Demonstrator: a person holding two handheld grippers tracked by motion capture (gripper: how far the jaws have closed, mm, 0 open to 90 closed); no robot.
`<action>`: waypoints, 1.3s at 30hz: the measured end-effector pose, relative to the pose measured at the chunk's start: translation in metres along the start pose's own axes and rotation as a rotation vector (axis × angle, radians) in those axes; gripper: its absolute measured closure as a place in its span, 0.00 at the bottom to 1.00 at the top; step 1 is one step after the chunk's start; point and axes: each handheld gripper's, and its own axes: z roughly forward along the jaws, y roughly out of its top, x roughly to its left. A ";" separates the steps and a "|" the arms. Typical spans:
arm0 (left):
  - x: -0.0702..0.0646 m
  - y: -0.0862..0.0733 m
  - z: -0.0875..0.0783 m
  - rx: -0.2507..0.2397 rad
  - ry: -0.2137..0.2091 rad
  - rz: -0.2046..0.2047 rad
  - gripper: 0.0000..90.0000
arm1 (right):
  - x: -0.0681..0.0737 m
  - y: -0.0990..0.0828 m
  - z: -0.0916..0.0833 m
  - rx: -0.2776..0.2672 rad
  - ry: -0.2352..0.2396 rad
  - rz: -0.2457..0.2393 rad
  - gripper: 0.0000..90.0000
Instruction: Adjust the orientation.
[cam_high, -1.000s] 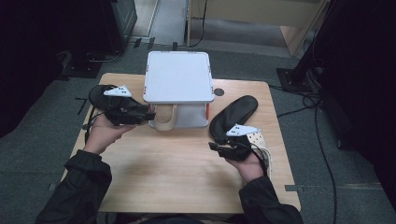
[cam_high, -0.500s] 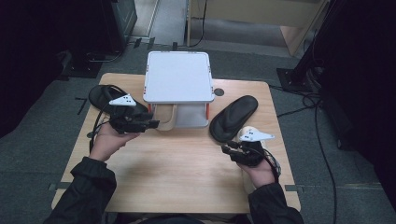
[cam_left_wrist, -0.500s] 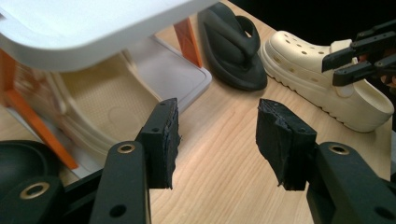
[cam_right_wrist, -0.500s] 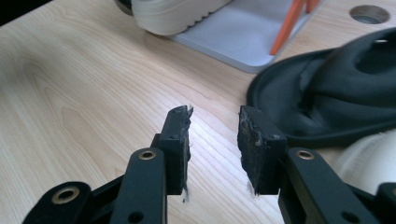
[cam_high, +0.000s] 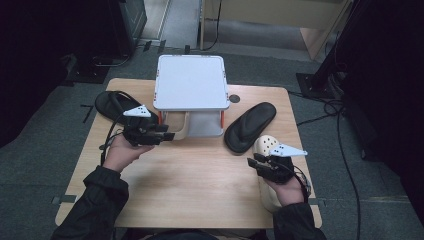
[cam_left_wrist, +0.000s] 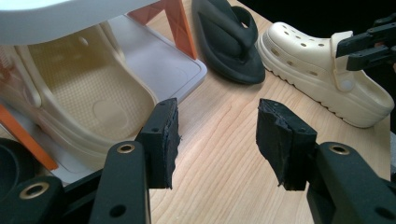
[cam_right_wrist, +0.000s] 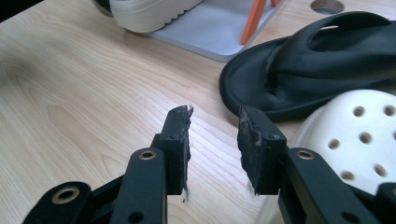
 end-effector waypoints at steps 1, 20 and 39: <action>0.001 0.000 0.001 0.002 -0.001 -0.001 0.55 | 0.000 -0.001 -0.002 0.000 -0.002 0.007 0.71; 0.001 0.004 0.019 0.030 -0.051 0.027 0.54 | -0.010 -0.028 -0.040 -0.006 -0.112 0.080 0.71; 0.005 0.007 0.019 0.007 -0.046 0.025 0.55 | -0.021 -0.031 0.001 0.073 -0.174 0.191 0.73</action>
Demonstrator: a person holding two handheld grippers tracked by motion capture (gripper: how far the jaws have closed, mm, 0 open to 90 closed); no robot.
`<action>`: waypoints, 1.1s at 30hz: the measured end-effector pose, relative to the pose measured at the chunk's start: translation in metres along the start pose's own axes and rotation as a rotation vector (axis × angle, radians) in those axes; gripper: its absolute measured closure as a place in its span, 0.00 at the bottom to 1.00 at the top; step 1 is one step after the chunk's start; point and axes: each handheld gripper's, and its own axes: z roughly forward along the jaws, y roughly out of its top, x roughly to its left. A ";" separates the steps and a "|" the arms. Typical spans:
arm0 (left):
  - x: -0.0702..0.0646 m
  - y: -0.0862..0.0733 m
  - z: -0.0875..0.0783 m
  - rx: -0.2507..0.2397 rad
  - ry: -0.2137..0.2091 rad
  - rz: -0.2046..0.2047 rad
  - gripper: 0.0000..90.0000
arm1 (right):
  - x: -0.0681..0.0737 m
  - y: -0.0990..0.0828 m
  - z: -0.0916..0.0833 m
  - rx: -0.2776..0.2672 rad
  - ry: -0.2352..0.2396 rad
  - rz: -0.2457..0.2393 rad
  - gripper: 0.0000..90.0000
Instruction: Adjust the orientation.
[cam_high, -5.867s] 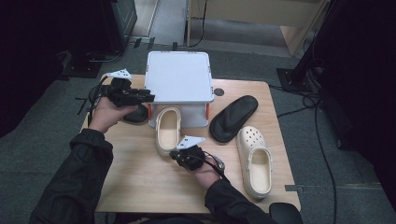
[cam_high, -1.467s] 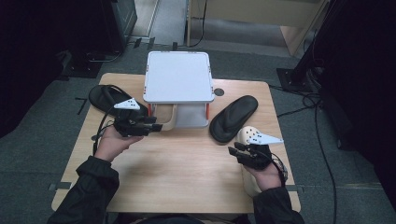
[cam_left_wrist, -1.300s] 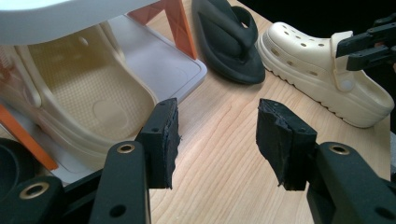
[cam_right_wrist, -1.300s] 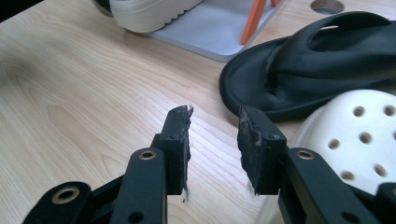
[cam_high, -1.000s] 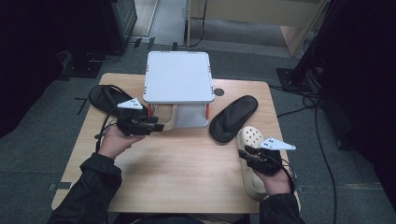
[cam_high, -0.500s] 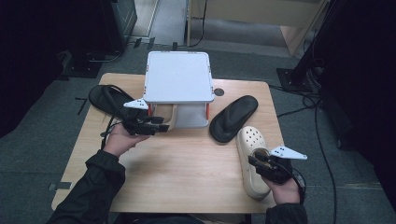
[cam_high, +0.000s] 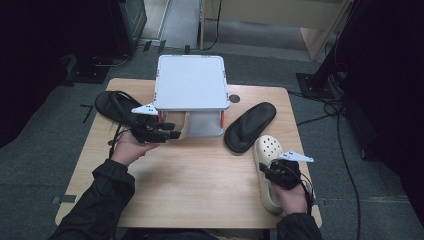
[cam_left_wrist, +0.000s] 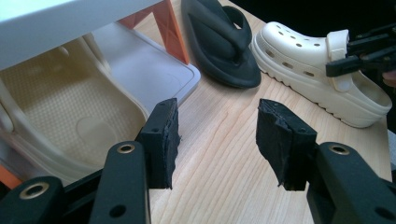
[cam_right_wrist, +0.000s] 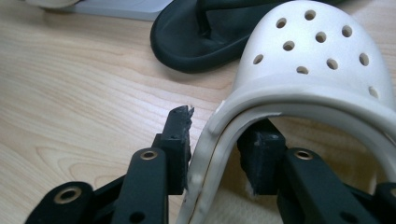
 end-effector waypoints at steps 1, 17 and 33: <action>0.000 0.000 0.000 0.000 0.001 0.000 0.55 | -0.001 0.001 0.000 0.001 0.003 0.013 0.74; 0.000 0.000 -0.001 -0.006 0.004 0.007 0.55 | -0.001 0.003 -0.020 -0.035 -0.030 0.097 0.86; -0.003 0.000 -0.002 -0.007 0.004 0.013 0.56 | 0.041 0.019 -0.027 -0.076 0.024 0.000 0.86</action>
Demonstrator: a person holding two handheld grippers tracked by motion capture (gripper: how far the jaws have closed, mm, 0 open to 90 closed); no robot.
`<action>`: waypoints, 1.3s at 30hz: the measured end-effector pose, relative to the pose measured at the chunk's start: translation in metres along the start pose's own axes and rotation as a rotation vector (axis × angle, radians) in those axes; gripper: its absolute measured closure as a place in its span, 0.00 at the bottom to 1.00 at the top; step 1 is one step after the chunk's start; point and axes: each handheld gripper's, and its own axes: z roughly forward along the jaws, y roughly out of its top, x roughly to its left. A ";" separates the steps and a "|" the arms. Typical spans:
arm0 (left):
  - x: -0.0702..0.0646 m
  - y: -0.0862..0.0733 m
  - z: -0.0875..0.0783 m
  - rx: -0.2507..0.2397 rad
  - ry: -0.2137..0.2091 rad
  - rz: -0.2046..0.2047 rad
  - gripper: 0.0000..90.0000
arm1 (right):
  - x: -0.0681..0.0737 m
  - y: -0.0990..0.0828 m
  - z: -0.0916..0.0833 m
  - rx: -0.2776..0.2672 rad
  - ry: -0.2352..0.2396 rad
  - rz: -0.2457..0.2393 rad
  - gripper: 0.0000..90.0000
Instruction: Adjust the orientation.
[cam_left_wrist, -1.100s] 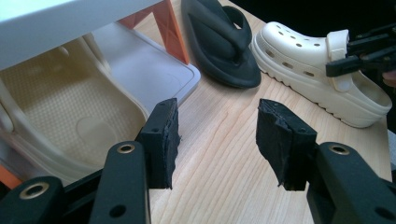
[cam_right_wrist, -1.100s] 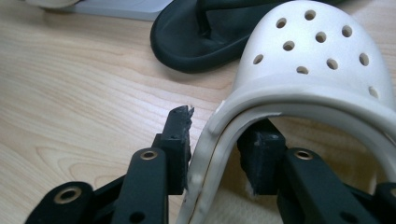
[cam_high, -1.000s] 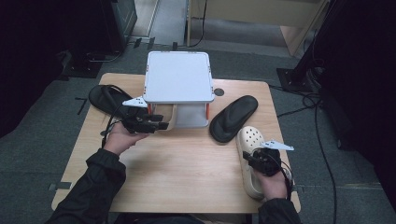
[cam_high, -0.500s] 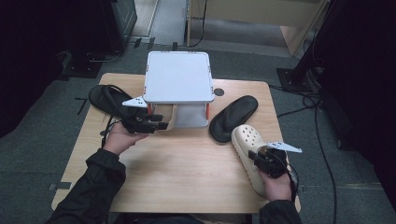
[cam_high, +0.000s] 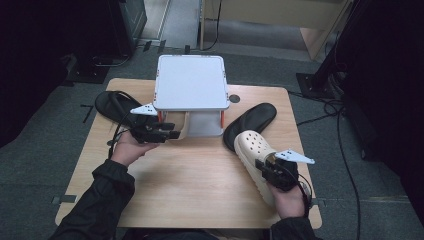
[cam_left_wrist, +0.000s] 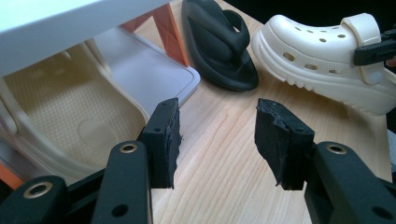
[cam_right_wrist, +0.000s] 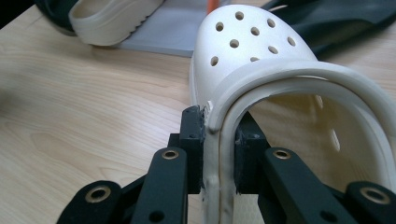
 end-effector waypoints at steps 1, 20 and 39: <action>-0.001 0.000 0.000 0.001 0.001 0.003 0.57 | 0.003 0.001 0.002 0.007 0.008 -0.003 0.86; -0.011 -0.007 -0.003 -0.020 0.010 0.007 0.61 | 0.062 0.026 0.055 0.046 0.150 -0.113 0.86; -0.019 -0.024 0.001 -0.007 0.031 -0.006 0.66 | 0.089 0.023 0.099 0.111 0.232 -0.168 0.85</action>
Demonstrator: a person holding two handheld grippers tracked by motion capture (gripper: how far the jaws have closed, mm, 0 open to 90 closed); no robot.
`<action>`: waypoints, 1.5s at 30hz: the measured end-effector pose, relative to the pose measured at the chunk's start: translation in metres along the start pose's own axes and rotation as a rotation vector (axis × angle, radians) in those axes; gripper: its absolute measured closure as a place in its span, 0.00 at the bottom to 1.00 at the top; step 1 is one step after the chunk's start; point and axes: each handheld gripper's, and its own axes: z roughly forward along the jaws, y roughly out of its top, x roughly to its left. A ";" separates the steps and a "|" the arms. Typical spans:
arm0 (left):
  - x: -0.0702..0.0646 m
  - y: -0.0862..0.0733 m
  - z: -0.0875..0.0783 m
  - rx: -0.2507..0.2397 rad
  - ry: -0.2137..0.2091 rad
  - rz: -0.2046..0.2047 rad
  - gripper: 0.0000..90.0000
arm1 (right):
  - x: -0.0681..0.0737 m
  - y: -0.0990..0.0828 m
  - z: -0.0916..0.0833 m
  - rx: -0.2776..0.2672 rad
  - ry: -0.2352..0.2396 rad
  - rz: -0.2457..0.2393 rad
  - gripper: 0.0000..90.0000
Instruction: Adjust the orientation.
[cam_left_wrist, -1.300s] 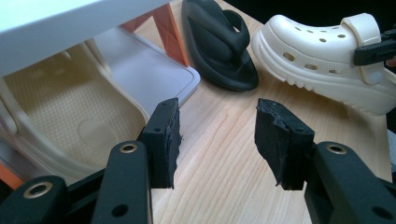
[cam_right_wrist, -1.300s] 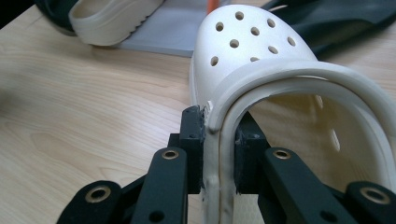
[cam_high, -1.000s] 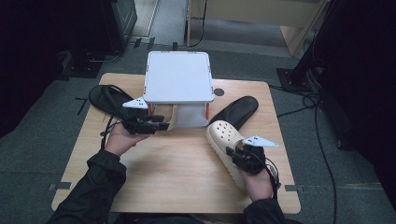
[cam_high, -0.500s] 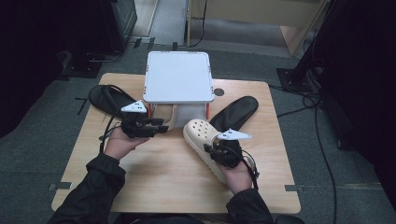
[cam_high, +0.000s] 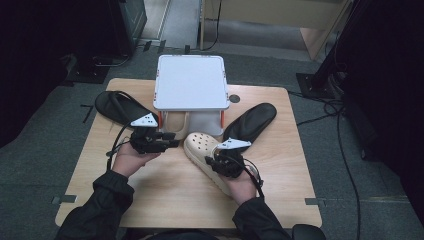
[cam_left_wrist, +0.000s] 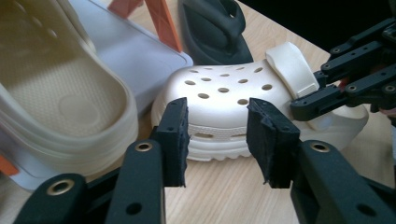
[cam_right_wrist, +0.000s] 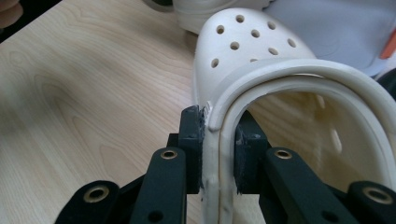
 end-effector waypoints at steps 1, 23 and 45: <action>0.000 0.000 0.000 0.000 0.000 0.000 0.67 | 0.000 0.000 0.000 0.000 0.000 0.000 0.85; 0.000 -0.007 0.018 0.021 0.007 -0.016 0.74 | -0.004 0.009 -0.039 -0.091 0.049 -0.031 0.90; 0.002 -0.018 0.035 0.041 0.017 -0.032 0.78 | -0.068 0.006 -0.030 -0.093 0.004 -0.046 0.92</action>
